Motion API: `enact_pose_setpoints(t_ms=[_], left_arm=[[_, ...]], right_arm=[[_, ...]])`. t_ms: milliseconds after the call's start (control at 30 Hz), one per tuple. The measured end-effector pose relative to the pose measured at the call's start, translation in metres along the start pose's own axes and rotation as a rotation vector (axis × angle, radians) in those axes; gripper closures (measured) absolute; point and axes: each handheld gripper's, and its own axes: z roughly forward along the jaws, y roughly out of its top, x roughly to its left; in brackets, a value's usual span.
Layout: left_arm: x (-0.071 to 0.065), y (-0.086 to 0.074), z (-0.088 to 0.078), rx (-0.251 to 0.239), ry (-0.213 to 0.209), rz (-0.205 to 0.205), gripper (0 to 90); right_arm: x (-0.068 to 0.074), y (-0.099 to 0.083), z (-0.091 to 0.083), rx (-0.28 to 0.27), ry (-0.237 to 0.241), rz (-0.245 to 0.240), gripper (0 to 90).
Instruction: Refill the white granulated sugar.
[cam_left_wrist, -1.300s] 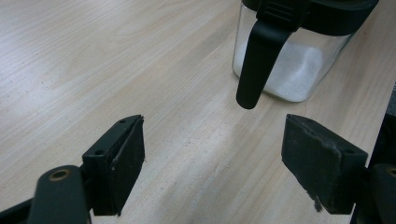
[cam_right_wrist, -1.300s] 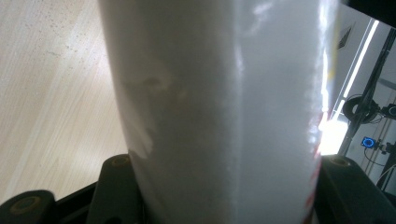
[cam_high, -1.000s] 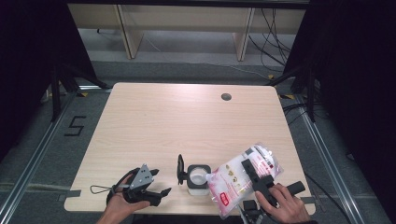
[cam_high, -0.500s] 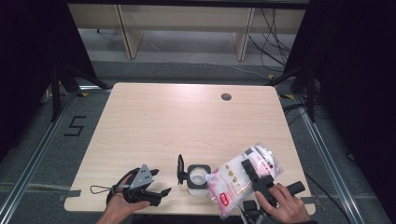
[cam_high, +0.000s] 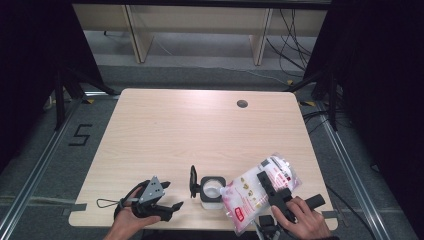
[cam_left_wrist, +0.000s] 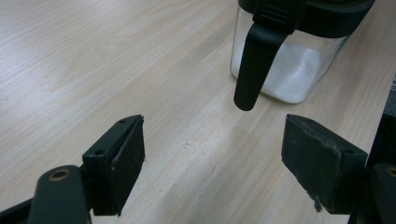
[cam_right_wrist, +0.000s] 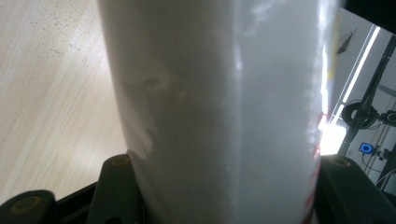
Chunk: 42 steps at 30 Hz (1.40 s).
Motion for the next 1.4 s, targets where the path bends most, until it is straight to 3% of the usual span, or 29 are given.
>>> enact_pose_setpoints(t_ms=[67, 100, 200, 267, 333, 367, 400, 467, 600, 667, 700, 733, 800, 900, 1000, 1067, 1100, 1167, 1267, 1400], left_arm=[[-0.0007, 0.0, 0.002, -0.027, -0.004, -0.025, 21.0], [-0.0008, -0.0001, 0.0015, -0.02, -0.005, -0.018, 21.0], [-0.0006, 0.0002, 0.0001, 0.003, -0.001, -0.009, 21.0], [-0.0005, 0.0011, 0.0006, -0.012, -0.002, 0.002, 21.0], [-0.0029, 0.0001, 0.001, -0.015, -0.007, -0.033, 21.0], [-0.0026, -0.0001, 0.0011, -0.017, -0.011, -0.032, 21.0], [0.0, 0.0001, -0.0001, 0.002, 0.004, -0.001, 21.0], [-0.0007, -0.0001, 0.0013, -0.017, -0.003, -0.017, 21.0], [-0.0016, 0.0007, 0.0003, -0.012, -0.007, -0.018, 21.0], [-0.0013, 0.0005, 0.0003, -0.004, -0.002, -0.013, 21.0], [-0.0007, 0.0004, -0.0004, 0.01, 0.003, -0.008, 21.0], [-0.0018, -0.0002, 0.0006, -0.006, -0.01, -0.025, 21.0], [0.0006, 0.0002, 0.0006, -0.009, 0.002, 0.0, 21.0], [-0.0012, 0.0003, 0.0002, -0.004, -0.001, -0.011, 21.0], [0.0009, 0.0013, -0.0002, -0.006, -0.014, 0.013, 21.0], [-0.0002, 0.0, 0.0007, -0.005, 0.003, -0.011, 21.0], [-0.0019, -0.0008, 0.0023, -0.029, -0.01, -0.033, 21.0], [0.0005, 0.0001, 0.0009, -0.015, -0.002, 0.003, 21.0], [-0.0012, 0.0, 0.0007, -0.01, -0.005, -0.018, 21.0], [0.0002, 0.0002, 0.0012, -0.018, 0.002, -0.005, 21.0]], right_arm=[[-0.0001, -0.0001, -0.0002, -0.002, -0.001, 0.005, 47.8], [0.0, 0.0, -0.0007, 0.003, 0.005, 0.021, 47.8], [-0.0003, -0.0004, 0.0001, 0.003, 0.003, -0.004, 47.8], [0.0002, -0.0011, 0.0008, -0.013, -0.001, -0.008, 47.9], [0.0012, -0.001, 0.0009, -0.004, 0.007, -0.004, 48.0], [0.0011, -0.0008, 0.0007, -0.004, 0.0, -0.007, 48.0], [0.002, -0.0006, 0.0001, 0.003, 0.005, 0.012, 47.9], [0.0004, -0.0009, 0.0004, -0.019, -0.015, 0.019, 48.0], [-0.0012, -0.0008, -0.0004, 0.002, 0.005, -0.015, 48.1], [0.0, -0.0018, 0.0008, -0.015, -0.015, -0.008, 48.2], [-0.0008, -0.0015, 0.0, -0.001, 0.005, -0.007, 48.3], [-0.0012, -0.0018, 0.0, -0.002, 0.004, -0.011, 48.3], [0.0021, -0.0024, 0.0007, -0.016, -0.019, 0.033, 48.4], [0.0015, -0.0035, 0.0005, -0.022, -0.02, 0.033, 48.8], [0.0014, -0.004, 0.0004, -0.024, -0.029, 0.035, 49.2], [0.0016, -0.004, 0.0008, -0.025, -0.027, 0.04, 49.5], [0.0023, -0.0039, 0.0012, -0.019, -0.021, 0.046, 49.7], [0.0029, -0.0041, 0.0017, -0.022, -0.024, 0.052, 49.9], [0.0048, -0.006, 0.0035, -0.037, -0.026, 0.087, 50.3], [0.0083, -0.0071, 0.0038, -0.031, -0.014, 0.112, 50.5]])
